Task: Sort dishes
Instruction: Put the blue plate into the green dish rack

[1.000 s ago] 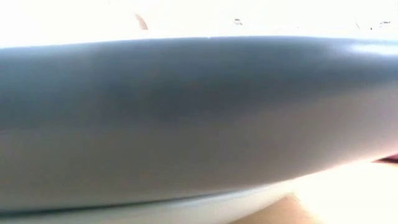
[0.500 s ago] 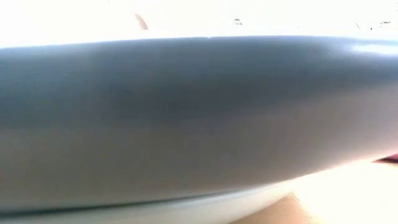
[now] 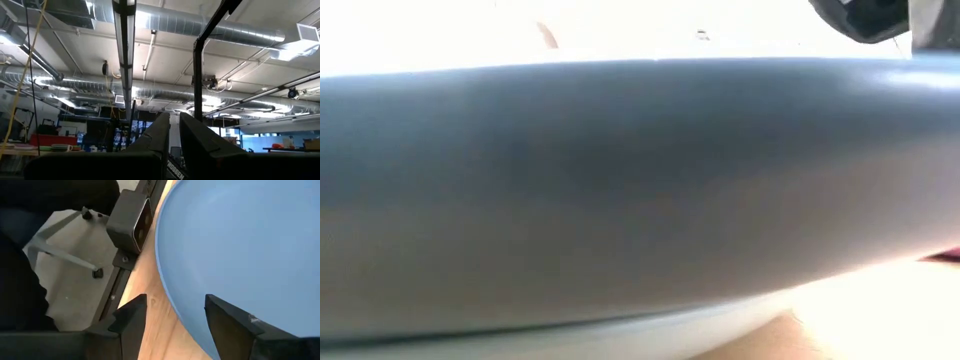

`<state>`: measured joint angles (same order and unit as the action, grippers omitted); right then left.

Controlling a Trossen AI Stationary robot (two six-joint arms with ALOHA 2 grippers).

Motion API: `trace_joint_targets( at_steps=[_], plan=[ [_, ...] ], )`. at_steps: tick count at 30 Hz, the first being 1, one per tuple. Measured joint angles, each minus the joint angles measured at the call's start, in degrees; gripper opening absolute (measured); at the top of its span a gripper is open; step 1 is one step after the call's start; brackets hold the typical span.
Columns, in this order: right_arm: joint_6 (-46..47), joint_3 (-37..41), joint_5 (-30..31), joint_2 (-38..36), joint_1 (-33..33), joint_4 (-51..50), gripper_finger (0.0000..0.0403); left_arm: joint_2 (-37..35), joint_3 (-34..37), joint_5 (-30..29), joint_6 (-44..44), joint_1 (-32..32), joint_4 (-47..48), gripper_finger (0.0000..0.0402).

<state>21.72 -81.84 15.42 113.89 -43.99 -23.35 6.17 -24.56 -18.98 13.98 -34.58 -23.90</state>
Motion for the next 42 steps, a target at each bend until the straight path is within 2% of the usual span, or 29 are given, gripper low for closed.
trace_joint_targets(
  at_steps=[17, 30, 35, 38, 42],
  plan=[
    [-11.76, 0.00, 2.41, 0.12, 0.17, -4.02, 0.0185, 0.00, 0.00, 0.02, 0.31, 0.01, 0.37, 0.0045],
    [-14.10, -0.04, 2.46, 2.64, 0.16, -5.29, 0.0185, 0.00, 0.00, -0.26, 1.29, 0.00, 0.46, 0.0045],
    [-15.19, -0.04, 5.00, 4.09, 0.15, -4.45, 0.0184, 0.00, 0.00, -0.64, 1.44, -0.01, 0.48, 0.0045],
    [-15.93, -0.04, 5.79, 4.26, 0.15, -4.54, 0.0172, 0.00, 0.00, -0.68, 1.53, 0.01, 0.51, 0.0045],
    [-16.86, -0.04, 5.68, 4.25, 0.16, -3.80, 0.0134, 0.00, 0.00, -0.83, 1.55, 0.01, 0.50, 0.0045]
  ],
)
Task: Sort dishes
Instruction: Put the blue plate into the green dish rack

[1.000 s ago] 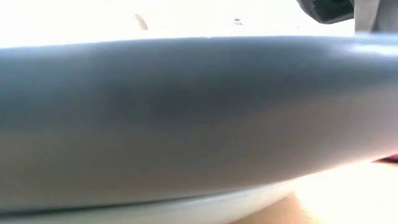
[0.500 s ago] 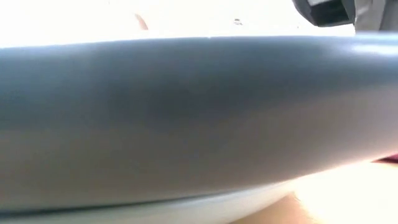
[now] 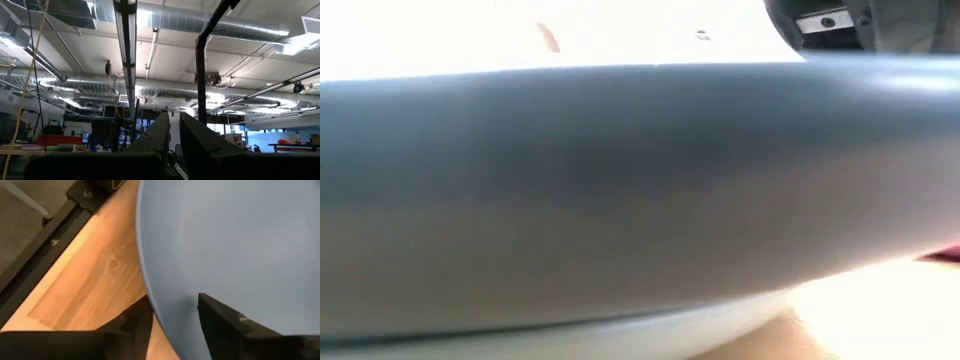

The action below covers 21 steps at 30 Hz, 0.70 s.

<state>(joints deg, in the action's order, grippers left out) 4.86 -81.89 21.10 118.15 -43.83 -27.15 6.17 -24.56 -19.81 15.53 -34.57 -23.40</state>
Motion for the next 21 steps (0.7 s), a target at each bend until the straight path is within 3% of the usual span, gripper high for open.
trace_joint_targets(
  at_steps=[9, 21],
  plan=[
    [-0.61, -0.10, -0.26, -0.11, -0.01, 3.40, 0.0017, 0.00, 0.00, -0.02, 0.00, 0.00, -0.02, 0.0045],
    [0.38, -6.51, -2.20, -0.09, 0.04, 1.77, 0.0003, 0.00, 0.00, -0.04, -0.02, 0.00, -0.02, 0.0045]
  ],
)
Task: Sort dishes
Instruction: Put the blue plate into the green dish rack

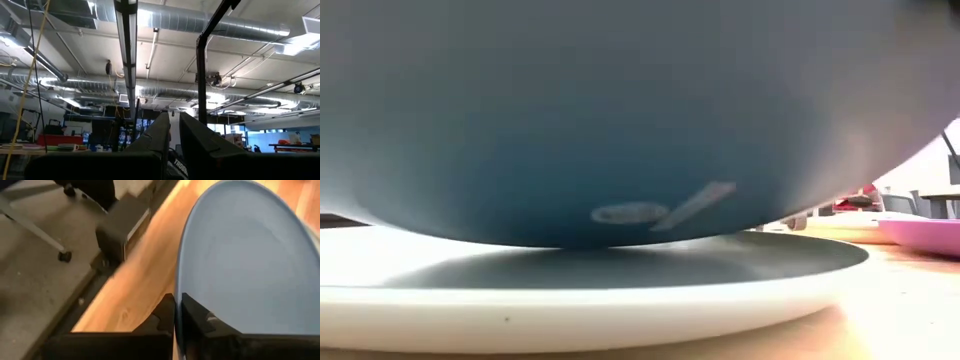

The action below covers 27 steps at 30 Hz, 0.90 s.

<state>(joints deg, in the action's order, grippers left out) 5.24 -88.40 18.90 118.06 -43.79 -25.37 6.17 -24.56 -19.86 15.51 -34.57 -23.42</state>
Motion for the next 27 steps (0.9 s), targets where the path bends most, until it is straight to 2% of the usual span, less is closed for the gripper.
trace_joint_targets(
  at_steps=[10, 18, 27],
  plan=[
    [-1.75, -11.48, -4.92, 0.09, 0.28, -5.37, 0.0003, 0.00, 0.00, 0.00, -0.02, 0.00, 0.00, 0.0045],
    [-2.75, -22.48, -4.07, 0.09, 0.58, -11.78, 0.0003, 0.00, 0.00, 0.00, -0.13, -0.02, -0.02, 0.0045],
    [-1.62, -30.63, 10.16, 0.11, 1.06, -13.24, 0.0003, 0.00, 0.00, 0.02, -0.19, -0.01, 0.00, 0.0045]
  ],
)
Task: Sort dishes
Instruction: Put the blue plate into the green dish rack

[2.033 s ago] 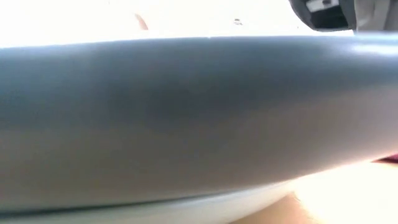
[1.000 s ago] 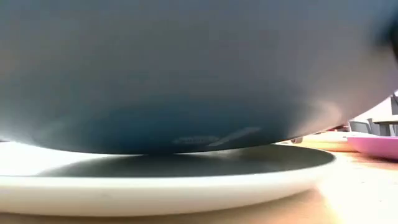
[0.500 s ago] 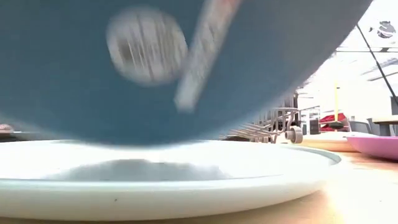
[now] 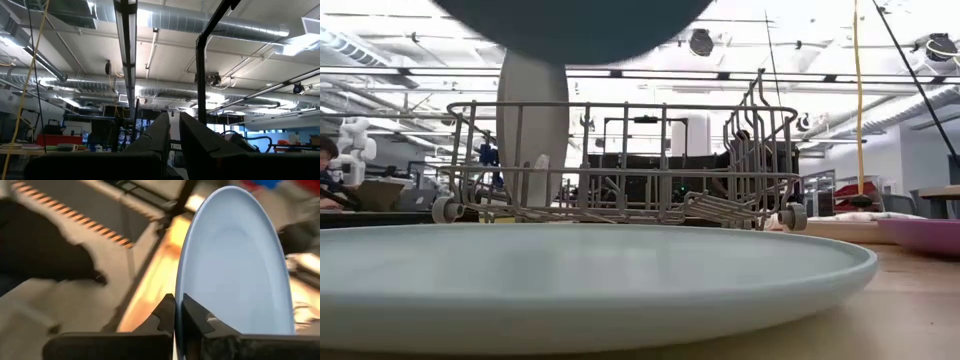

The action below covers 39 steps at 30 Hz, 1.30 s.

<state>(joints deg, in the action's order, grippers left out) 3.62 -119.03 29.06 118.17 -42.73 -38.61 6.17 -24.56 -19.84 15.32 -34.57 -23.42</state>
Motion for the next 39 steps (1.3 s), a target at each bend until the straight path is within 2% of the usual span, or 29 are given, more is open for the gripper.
trace_joint_targets(
  at_steps=[8, 16, 20, 23, 30, 34, 36, 39],
  plan=[
    [0.15, -0.67, 16.16, -2.42, -0.15, 1.20, 0.0003, 0.00, 0.00, 0.00, -1.42, 0.01, 0.00, 0.0045],
    [-0.45, -0.67, 37.46, -3.26, 0.10, 4.37, 0.0003, -0.01, 0.00, -0.01, -1.40, 0.01, -0.01, 0.0045],
    [3.15, -0.40, 48.71, -3.32, 0.72, 4.16, 0.0003, -0.01, 0.00, 0.00, -1.40, 0.01, -0.02, 0.0045],
    [7.94, 0.23, 54.50, -3.34, 1.16, 2.85, 0.0003, 0.00, 0.00, 0.00, -1.38, -0.01, -0.02, 0.0045],
    [31.67, 2.38, 60.48, -3.34, 3.16, -10.12, 0.0003, -0.01, 0.00, 0.00, -1.28, 0.00, -0.04, 0.0045],
    [46.74, 3.79, 60.83, -3.34, 4.93, -18.46, 0.0003, 0.00, 0.00, 0.00, -0.97, -0.01, -0.08, 0.0045],
    [51.18, 4.38, 60.85, -3.33, 5.80, -20.22, 0.0003, -0.01, 0.00, 0.00, -0.63, 0.00, -0.28, 0.0045],
    [52.50, 4.55, 60.83, -3.34, 6.76, -20.06, 0.0003, -0.01, 0.00, 0.00, 0.49, 0.01, -0.55, 0.0045]
  ],
)
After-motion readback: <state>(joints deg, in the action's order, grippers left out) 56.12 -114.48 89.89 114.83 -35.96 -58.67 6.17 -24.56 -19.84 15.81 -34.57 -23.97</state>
